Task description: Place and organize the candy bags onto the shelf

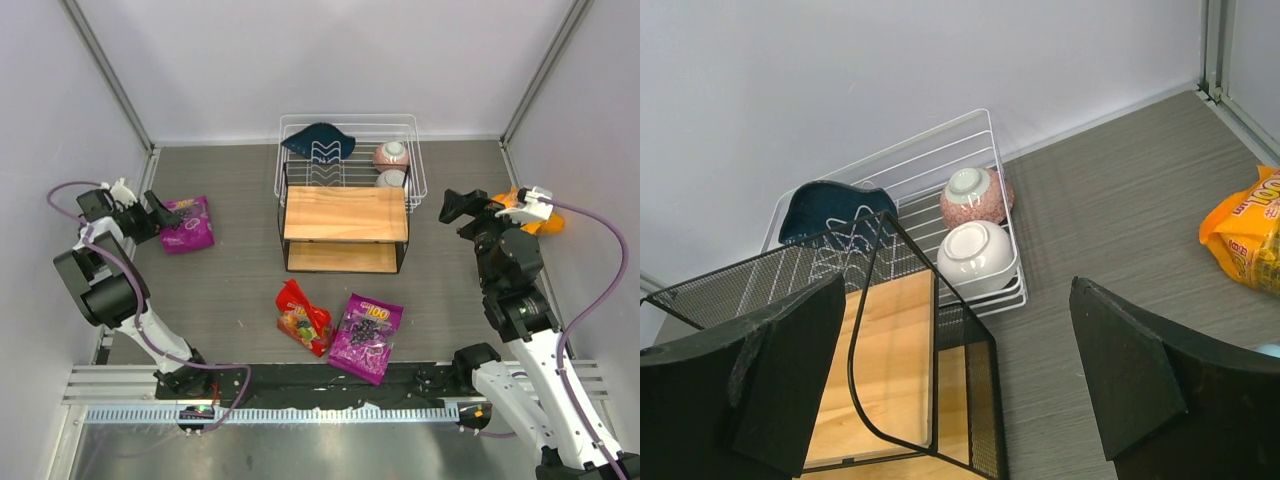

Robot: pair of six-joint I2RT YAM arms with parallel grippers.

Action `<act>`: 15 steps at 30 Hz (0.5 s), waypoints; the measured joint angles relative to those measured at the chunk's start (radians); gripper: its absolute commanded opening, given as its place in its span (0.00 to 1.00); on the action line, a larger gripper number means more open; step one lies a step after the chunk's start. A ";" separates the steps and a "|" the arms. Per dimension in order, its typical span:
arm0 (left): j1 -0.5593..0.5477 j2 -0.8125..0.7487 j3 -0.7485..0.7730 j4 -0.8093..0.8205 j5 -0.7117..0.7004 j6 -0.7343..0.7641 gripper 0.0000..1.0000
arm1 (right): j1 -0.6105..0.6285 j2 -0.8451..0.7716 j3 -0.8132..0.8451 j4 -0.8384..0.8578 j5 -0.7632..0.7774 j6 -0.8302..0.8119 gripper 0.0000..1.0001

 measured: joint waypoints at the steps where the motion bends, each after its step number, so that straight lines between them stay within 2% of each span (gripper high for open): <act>1: 0.000 0.005 0.000 0.000 0.002 0.001 0.79 | 0.000 0.000 -0.003 0.001 0.000 0.000 1.00; 2: 0.000 0.010 0.000 0.000 0.005 0.002 0.74 | 0.000 -0.002 -0.005 0.001 0.001 0.000 1.00; 3: 0.000 0.014 0.002 0.000 0.007 0.001 0.63 | 0.000 -0.002 -0.008 0.001 0.002 0.000 1.00; 5: 0.000 0.026 0.004 0.000 0.011 -0.002 0.48 | 0.000 -0.002 -0.010 0.001 0.004 0.000 1.00; 7: 0.000 0.037 0.008 0.000 0.027 -0.003 0.40 | 0.000 -0.002 -0.010 0.003 0.004 0.000 1.00; 8: 0.000 0.041 0.010 -0.001 0.036 -0.003 0.31 | 0.000 -0.002 -0.010 0.004 0.004 0.000 1.00; 10: 0.000 0.044 0.017 -0.004 0.052 -0.003 0.20 | 0.000 -0.002 -0.010 0.005 0.004 0.000 1.00; 11: -0.001 0.044 0.023 -0.004 0.065 0.000 0.10 | 0.000 -0.002 -0.011 0.006 0.005 0.000 1.00; 13: -0.002 0.044 0.034 -0.010 0.088 0.003 0.01 | 0.000 -0.003 -0.014 0.008 0.006 0.000 1.00; 15: -0.002 0.044 0.043 -0.021 0.111 0.009 0.00 | 0.000 -0.009 -0.017 0.008 0.008 0.000 1.00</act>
